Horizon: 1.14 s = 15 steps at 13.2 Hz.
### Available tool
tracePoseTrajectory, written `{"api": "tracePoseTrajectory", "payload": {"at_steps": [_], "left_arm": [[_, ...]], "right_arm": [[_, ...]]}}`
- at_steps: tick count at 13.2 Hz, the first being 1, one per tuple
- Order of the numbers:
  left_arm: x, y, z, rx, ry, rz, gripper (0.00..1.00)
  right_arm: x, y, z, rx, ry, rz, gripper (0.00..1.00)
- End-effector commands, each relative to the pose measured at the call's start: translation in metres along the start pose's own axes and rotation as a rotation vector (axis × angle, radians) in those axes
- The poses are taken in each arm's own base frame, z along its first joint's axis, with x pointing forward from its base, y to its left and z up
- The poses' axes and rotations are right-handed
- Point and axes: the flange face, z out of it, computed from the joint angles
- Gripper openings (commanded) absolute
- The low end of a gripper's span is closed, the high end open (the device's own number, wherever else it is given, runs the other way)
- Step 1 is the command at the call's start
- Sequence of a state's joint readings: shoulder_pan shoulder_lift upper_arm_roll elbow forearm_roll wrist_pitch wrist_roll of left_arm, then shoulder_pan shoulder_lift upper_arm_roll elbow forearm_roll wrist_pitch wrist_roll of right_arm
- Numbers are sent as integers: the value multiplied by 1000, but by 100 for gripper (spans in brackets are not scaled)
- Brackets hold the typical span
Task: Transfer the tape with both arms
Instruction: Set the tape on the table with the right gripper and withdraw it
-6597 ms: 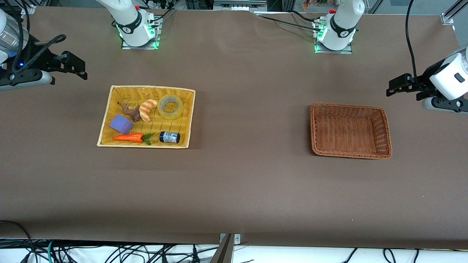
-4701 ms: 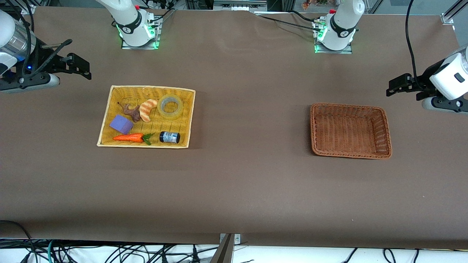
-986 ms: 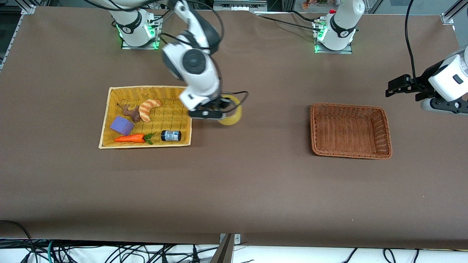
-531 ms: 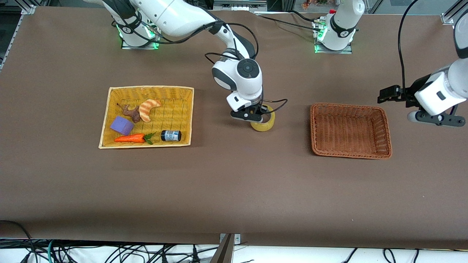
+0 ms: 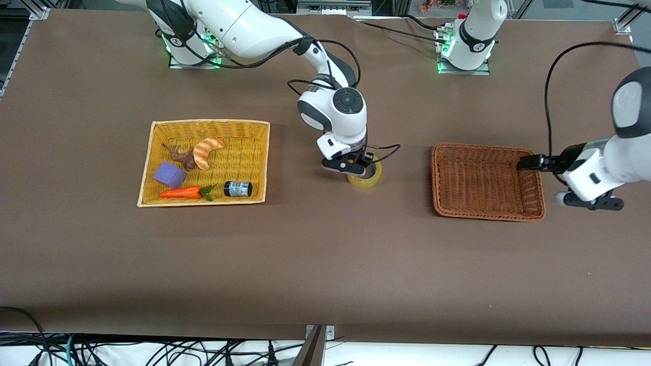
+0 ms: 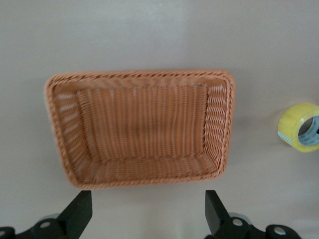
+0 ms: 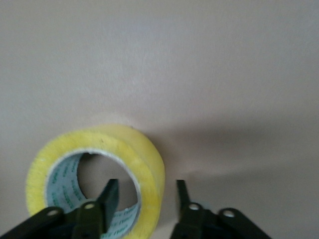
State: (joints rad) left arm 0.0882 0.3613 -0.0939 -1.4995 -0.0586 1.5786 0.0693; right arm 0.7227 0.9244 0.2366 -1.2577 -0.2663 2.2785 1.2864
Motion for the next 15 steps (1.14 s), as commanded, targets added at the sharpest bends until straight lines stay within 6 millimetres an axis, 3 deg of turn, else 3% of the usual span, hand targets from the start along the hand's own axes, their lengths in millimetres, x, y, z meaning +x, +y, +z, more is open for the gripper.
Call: {"api": "tracePoseTrajectory", "payload": {"at_steps": [1,2,6,9,12,15], "left_arm": [[12,42,33,-50,5,-41,100],[14,59,48,-53,15,-50,100],[13,142,100,-78,78,-106,100],[-1,207,146,-66,105,-136,100],[-22,254,182,-52,111,-141,100],[-41,286,208,38,117,-115,100]], "right_arm": [[38,10,-40,4,20,48,99],[52,18,-60,0,15,42,99],[102,93,-133,-69,-12,-129,100],[141,168,-185,-95,-64,-250,100],[167,235,-252,-118,-139,-348,100],[203,318,-309,-118,-189,-433,100]]}}
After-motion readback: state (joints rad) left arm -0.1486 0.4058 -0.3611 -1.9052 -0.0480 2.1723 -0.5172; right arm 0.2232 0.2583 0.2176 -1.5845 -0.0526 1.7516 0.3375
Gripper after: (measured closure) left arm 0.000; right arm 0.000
